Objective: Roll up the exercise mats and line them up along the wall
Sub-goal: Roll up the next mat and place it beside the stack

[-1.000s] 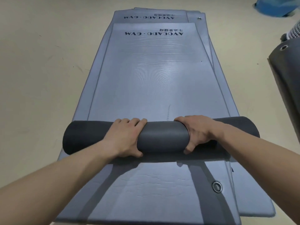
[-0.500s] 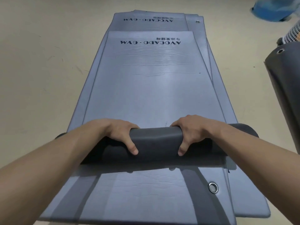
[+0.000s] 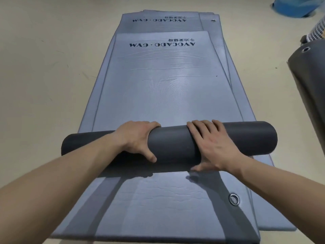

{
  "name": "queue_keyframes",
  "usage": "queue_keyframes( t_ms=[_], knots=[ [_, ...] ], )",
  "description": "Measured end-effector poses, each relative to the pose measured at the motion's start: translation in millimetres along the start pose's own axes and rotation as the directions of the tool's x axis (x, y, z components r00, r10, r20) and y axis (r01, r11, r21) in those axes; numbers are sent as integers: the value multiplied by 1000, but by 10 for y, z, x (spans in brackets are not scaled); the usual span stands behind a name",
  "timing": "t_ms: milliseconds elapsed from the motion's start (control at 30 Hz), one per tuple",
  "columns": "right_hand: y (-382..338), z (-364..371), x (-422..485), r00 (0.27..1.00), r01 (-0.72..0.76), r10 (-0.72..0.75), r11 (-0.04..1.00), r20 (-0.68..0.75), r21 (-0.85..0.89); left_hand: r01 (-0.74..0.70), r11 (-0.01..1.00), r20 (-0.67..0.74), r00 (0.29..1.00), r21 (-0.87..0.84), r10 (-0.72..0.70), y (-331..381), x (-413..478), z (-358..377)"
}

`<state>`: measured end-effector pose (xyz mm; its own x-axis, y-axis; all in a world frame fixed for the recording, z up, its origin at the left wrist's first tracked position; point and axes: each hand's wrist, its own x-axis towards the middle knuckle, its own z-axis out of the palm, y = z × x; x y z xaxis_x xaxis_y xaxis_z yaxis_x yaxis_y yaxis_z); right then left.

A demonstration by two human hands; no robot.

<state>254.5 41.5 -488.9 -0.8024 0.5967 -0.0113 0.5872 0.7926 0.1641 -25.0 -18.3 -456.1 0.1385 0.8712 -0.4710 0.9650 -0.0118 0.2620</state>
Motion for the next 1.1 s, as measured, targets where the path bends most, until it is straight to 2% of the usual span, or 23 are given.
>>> queue_keyframes(
  t_ms=[67,100,167,233,333,433,467,533,633,667,733,800,867,933,1033,1100],
  knots=[
    [11,12,67,1000,-5,6,999,28,-34,24,998,-67,998,59,-20,14,-45,101],
    [33,-22,121,998,-16,18,999,64,-38,51,988,-158,987,148,-27,18,-89,208],
    [71,-141,262,984,-12,17,999,175,-30,149,928,-327,944,342,-31,53,-206,476],
    [129,-265,439,961,-6,4,1000,276,4,208,891,-417,908,403,-24,49,-216,603],
    [221,-482,690,913,-46,-9,991,407,125,161,930,-339,940,332,-42,-2,-115,314],
    [182,-563,740,822,-133,-71,941,565,311,77,967,-134,990,244,-45,-87,-138,59],
    [126,-536,695,812,-135,-88,934,578,331,57,970,-56,997,237,-45,-119,-169,57],
    [-43,-421,520,871,-88,-59,958,487,273,44,981,36,998,191,-52,-168,-205,42],
    [-351,-251,209,958,-121,79,983,275,139,54,995,72,996,79,-60,-203,-194,31],
    [-413,-200,162,965,-123,95,987,244,104,49,994,41,998,99,-53,-196,-221,92],
    [-414,-191,209,961,-94,67,991,270,91,73,970,-140,989,233,-41,-179,-336,368],
    [-265,-287,420,931,-103,29,978,364,184,135,928,-323,946,347,-17,-148,-448,651],
    [-149,-375,605,896,-144,13,954,443,263,126,926,-385,923,356,23,-201,-407,692],
    [-159,-315,608,921,-127,26,963,389,236,90,941,-362,931,325,35,-246,-309,543],
    [-349,-107,350,981,-47,32,996,194,72,65,954,-275,961,294,19,-260,-224,363],
    [-331,-130,391,982,-27,15,998,191,57,63,961,-220,975,268,-3,-266,-181,252]
  ],
)
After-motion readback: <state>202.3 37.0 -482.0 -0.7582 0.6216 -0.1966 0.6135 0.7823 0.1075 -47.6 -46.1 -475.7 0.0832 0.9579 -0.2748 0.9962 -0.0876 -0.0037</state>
